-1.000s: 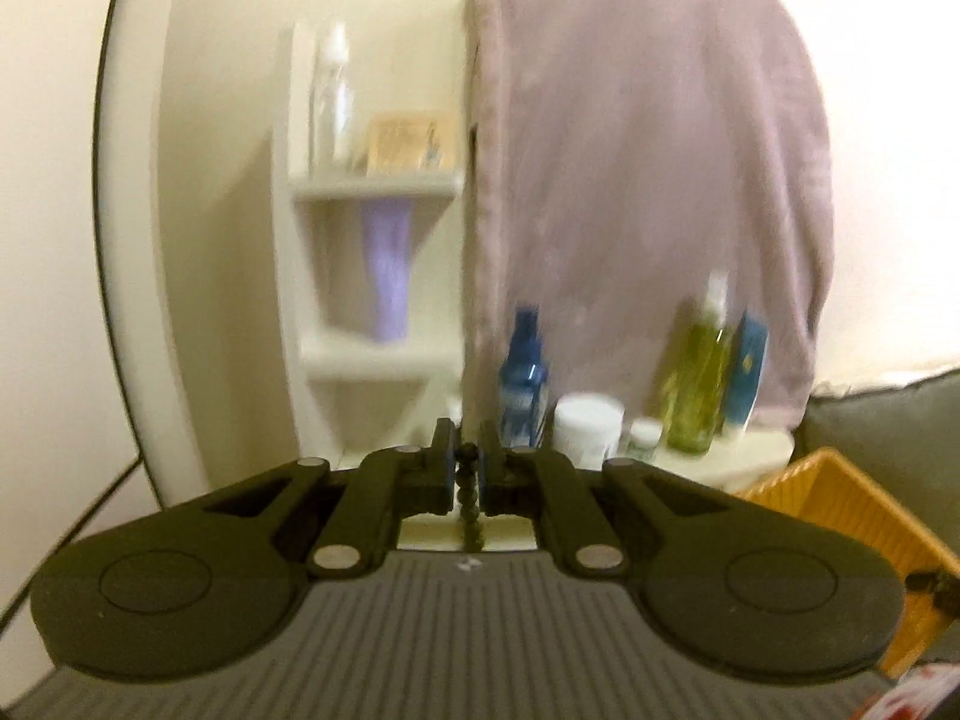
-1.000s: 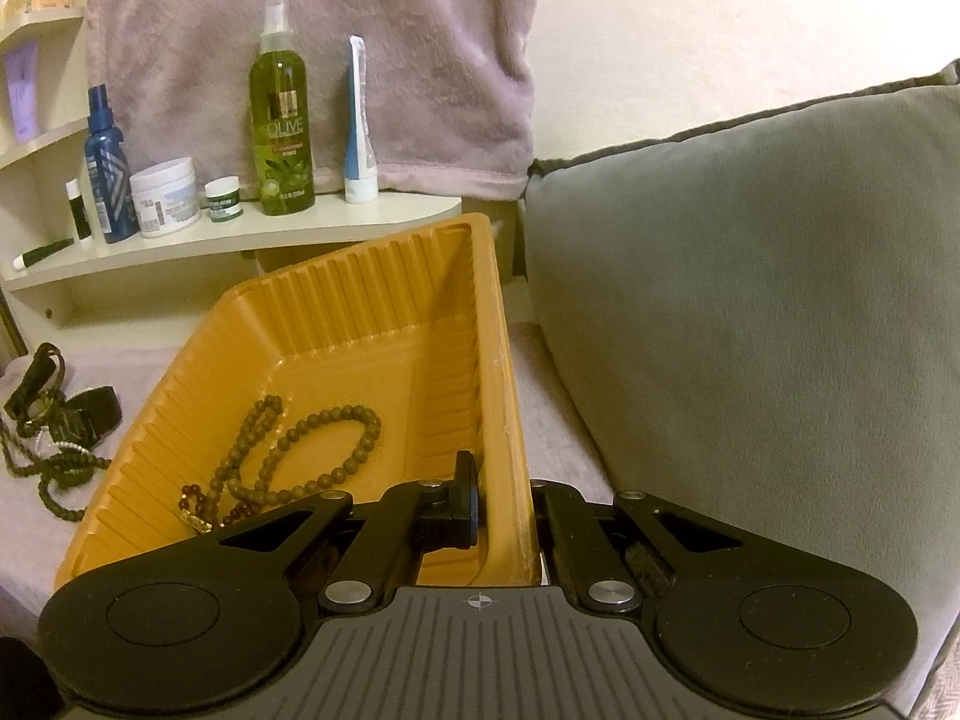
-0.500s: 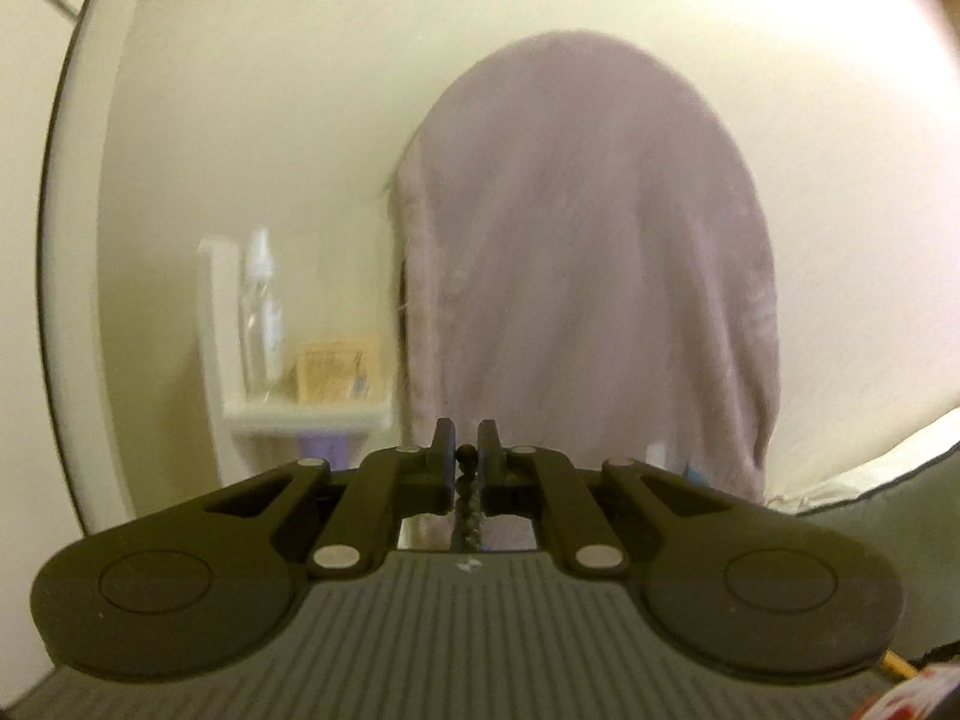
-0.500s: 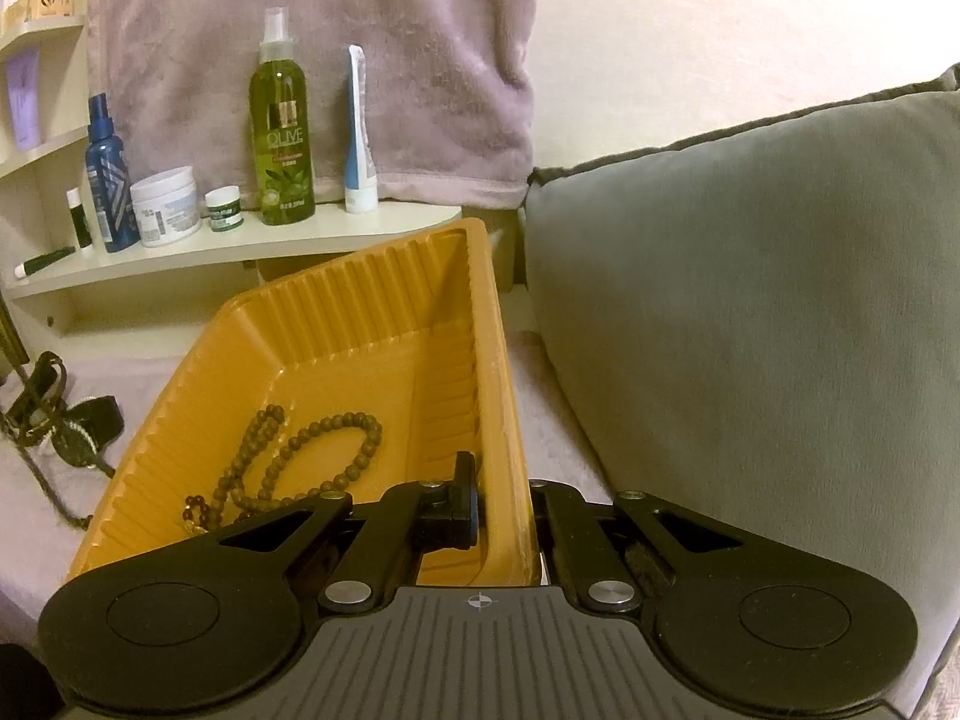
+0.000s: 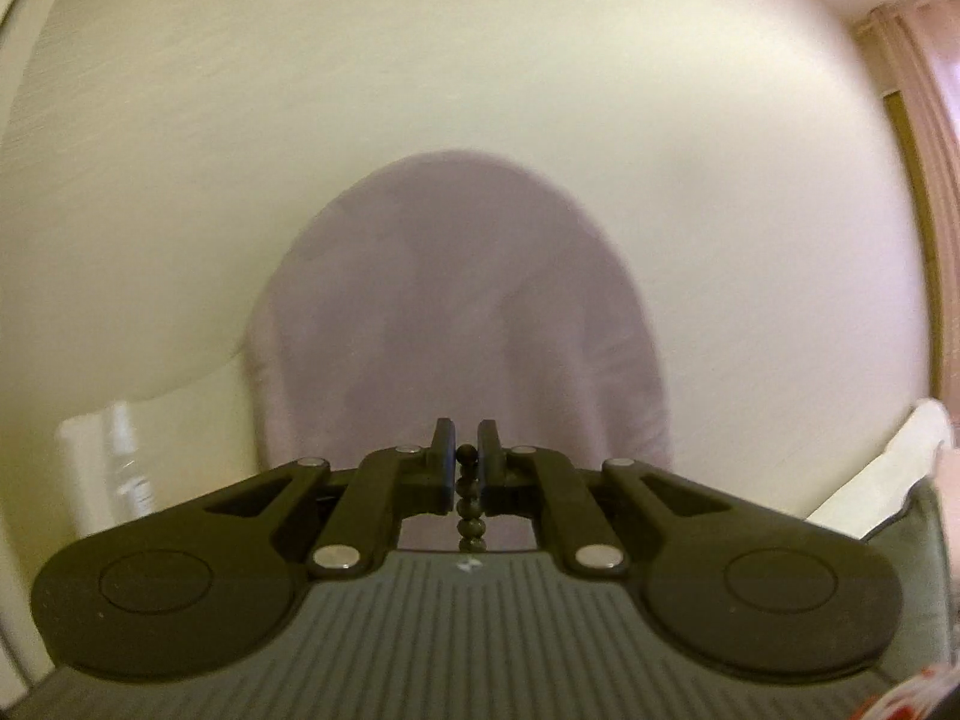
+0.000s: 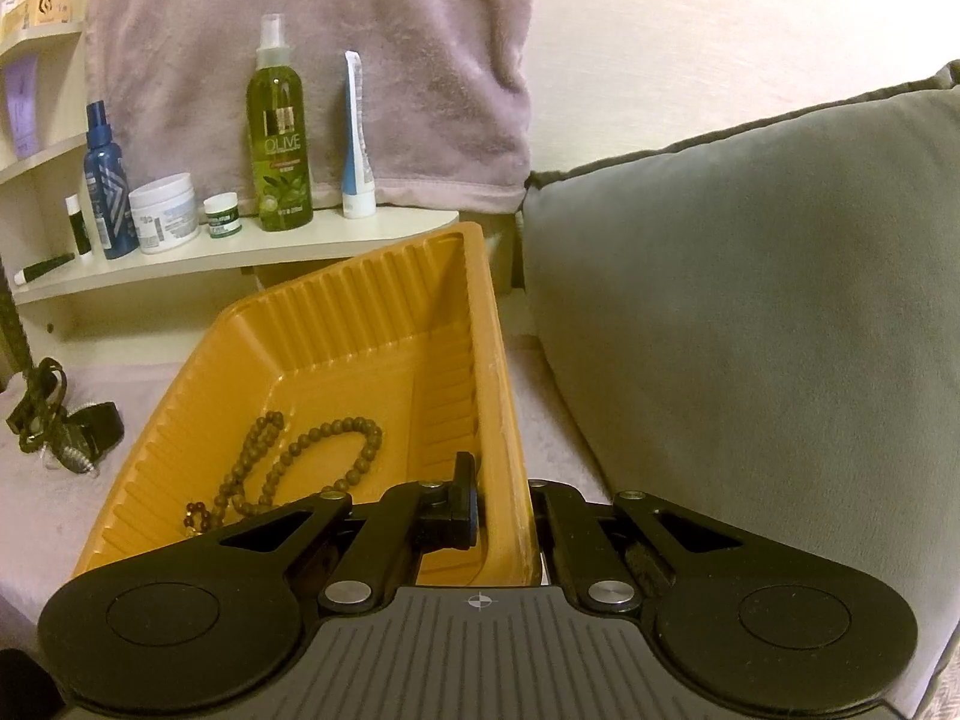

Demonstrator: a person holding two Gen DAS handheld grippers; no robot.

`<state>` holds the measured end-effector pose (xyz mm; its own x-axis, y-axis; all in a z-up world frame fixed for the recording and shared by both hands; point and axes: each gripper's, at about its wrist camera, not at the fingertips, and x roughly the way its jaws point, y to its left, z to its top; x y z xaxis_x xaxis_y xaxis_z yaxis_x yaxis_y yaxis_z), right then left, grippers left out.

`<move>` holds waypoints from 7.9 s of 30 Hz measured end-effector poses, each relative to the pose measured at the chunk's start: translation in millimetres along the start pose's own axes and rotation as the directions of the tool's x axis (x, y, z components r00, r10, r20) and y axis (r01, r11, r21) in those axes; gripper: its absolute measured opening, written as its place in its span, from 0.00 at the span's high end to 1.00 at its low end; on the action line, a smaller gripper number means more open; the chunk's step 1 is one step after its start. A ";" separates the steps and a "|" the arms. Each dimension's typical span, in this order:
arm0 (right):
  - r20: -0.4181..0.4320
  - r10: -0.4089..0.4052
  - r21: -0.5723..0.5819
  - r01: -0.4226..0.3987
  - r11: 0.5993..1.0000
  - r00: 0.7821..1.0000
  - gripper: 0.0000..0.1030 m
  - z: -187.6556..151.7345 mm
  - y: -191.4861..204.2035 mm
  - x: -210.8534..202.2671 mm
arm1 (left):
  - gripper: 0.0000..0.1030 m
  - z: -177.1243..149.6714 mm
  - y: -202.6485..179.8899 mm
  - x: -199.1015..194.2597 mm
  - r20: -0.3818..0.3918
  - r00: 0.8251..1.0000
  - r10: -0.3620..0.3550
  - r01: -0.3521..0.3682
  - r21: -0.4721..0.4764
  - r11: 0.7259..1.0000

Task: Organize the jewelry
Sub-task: 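Lift the bead strand high with the left gripper and lower it into the tray, then open the left gripper to drop the bead strand in the tray, then move the left gripper to the black round watch and grasp it, then carry the black watch with the left gripper over the tray, then lower the black watch into the tray and open the left gripper, then move the left gripper to the black strap watch and grasp it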

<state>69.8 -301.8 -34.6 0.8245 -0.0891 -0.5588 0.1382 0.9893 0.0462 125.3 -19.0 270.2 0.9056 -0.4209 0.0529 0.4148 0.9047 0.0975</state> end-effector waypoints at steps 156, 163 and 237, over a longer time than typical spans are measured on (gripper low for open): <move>-0.019 0.009 -0.018 -0.009 1.000 1.000 0.97 -4.0 -9.9 11.2 | 0.61 -350.5 -8.7 20.3 -0.667 0.717 0.205 -0.383 -0.130 0.915; -0.019 0.009 -0.018 -0.009 1.000 1.000 0.97 -4.1 -9.9 11.2 | 0.61 -342.8 -8.5 18.8 -0.656 0.727 0.201 -0.375 -0.134 0.917; -0.017 0.005 -0.022 -0.005 1.000 1.000 0.97 -3.5 -5.8 8.6 | 0.56 -312.2 -19.7 -11.9 -0.615 0.785 0.079 -0.233 -0.173 0.957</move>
<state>74.2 -307.9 -42.6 0.8158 -0.0824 -0.5725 0.1219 0.9921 0.0309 134.1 -11.1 -42.7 0.7981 -0.2176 -0.5619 0.2015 0.9752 -0.0915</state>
